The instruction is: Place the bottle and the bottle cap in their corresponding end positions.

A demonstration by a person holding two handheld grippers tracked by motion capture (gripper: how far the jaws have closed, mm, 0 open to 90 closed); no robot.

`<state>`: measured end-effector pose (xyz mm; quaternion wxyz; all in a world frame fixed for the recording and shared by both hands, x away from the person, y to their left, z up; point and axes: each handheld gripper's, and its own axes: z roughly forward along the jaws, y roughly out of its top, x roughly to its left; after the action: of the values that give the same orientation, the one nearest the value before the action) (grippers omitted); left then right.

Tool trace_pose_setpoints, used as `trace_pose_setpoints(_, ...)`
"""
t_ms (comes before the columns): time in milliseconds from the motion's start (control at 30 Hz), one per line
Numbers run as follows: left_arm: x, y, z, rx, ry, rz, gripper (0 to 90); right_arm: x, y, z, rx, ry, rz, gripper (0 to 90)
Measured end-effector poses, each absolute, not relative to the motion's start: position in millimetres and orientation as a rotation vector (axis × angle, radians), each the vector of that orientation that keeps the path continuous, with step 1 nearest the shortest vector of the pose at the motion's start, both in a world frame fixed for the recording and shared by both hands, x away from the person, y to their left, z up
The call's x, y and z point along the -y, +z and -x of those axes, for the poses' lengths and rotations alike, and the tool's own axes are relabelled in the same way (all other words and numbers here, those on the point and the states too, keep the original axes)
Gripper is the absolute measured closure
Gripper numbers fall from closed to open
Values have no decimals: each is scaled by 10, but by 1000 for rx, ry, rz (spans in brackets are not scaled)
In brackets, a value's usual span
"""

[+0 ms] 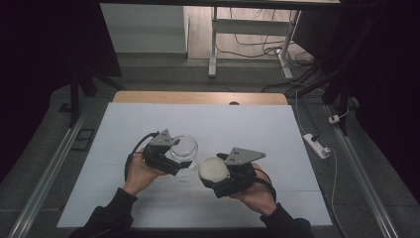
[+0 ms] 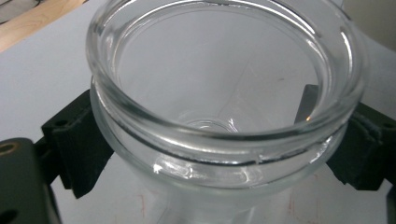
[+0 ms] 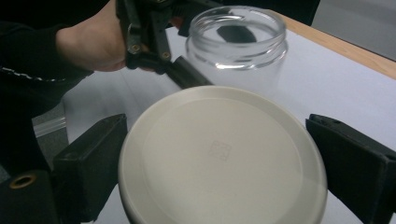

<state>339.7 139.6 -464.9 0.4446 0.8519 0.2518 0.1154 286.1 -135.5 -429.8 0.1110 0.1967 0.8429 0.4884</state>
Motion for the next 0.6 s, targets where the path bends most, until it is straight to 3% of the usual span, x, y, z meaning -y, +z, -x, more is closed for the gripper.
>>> trace_pose_setpoints(600, -1236, -4619, -3637, -616, 306, -2115, 73, 1291, -4454, -2768, -2507, 1438, -557, 77)
